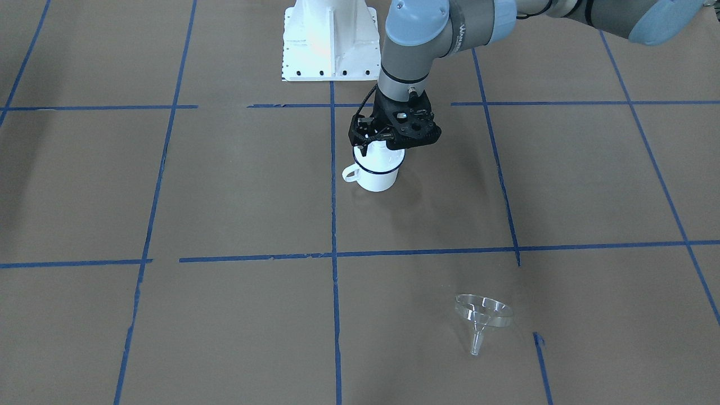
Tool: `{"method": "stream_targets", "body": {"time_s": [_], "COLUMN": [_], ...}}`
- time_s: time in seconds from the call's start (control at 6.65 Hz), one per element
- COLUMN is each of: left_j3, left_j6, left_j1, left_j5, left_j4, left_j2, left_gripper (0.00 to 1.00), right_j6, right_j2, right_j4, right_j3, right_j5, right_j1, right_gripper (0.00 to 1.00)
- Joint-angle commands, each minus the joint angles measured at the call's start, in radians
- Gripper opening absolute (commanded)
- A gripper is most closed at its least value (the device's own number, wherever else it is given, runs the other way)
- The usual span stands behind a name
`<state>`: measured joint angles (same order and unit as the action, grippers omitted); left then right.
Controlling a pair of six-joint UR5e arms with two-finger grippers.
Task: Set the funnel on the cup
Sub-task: 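Move the left gripper over the white lid on the mug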
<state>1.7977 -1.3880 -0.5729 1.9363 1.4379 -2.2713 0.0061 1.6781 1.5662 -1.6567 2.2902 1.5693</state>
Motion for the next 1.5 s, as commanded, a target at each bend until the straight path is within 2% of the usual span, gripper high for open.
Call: {"method": "stream_targets", "body": {"time_s": [0.0, 0.9, 1.05, 1.2, 1.35], "left_j3": [0.000, 0.000, -0.001, 0.000, 0.008], "left_j6": [-0.003, -0.009, -0.011, -0.011, -0.011], "left_j1": [0.018, 0.024, 0.033, 0.034, 0.034], "left_j5": [0.000, -0.003, -0.003, -0.002, -0.002], "left_j4": [-0.001, -0.001, -0.002, -0.010, -0.031], "left_j2": [0.001, 0.009, 0.009, 0.009, 0.007], "left_gripper": [1.00, 1.00, 0.92, 0.50, 0.32], "right_j6": [0.000, 0.000, 0.000, 0.000, 0.000], "right_j2": [0.000, 0.000, 0.000, 0.000, 0.000], "right_j4": [0.000, 0.000, 0.000, 0.000, 0.000], "right_j3": [0.000, 0.000, 0.000, 0.000, 0.000], "right_j5": [0.000, 0.000, 0.000, 0.000, 0.000], "right_j1": [0.000, 0.000, 0.000, 0.000, 0.000], "right_gripper": [1.00, 1.00, 1.00, 1.00, 1.00]}}
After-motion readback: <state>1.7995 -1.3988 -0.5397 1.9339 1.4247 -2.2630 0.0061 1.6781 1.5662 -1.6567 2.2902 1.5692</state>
